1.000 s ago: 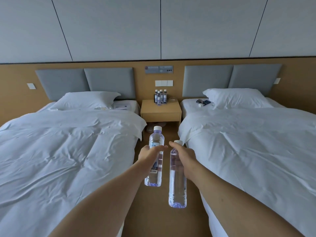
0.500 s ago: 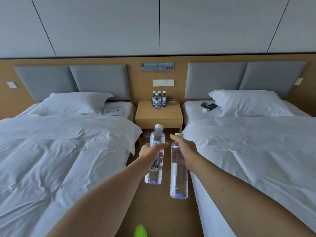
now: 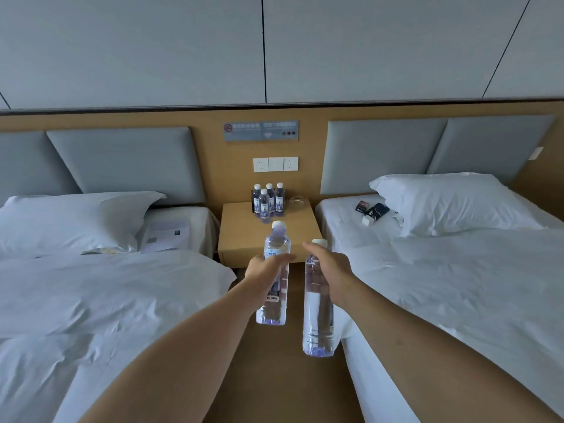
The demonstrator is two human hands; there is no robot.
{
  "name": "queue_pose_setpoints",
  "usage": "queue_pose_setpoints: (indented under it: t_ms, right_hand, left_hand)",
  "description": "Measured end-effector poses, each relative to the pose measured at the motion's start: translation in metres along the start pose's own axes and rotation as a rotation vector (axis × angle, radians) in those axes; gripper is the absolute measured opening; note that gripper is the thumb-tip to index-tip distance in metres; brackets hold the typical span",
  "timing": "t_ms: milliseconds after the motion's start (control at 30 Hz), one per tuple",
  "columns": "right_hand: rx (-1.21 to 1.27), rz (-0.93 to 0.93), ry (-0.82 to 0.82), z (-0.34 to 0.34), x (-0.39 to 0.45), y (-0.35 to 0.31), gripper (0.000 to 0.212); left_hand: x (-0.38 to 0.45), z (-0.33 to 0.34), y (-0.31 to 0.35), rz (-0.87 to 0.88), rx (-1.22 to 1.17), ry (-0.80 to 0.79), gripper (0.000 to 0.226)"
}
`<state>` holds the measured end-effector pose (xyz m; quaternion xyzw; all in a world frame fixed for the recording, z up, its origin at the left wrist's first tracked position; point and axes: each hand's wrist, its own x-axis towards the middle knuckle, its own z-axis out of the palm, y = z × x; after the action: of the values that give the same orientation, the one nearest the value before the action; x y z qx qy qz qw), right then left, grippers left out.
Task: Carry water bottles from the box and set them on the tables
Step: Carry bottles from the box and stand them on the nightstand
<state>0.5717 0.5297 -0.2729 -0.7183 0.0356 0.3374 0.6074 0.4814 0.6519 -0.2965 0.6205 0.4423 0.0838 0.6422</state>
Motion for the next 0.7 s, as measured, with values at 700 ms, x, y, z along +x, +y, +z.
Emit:
queue_pose_setpoints:
  t_ms: [700]
  right_hand:
    - [-0.096,0.179,-0.064,0.088,0.364,-0.146,0.058]
  left_hand:
    - [0.336,0.030,0.130,-0.171,-0.151,0.107,0.084]
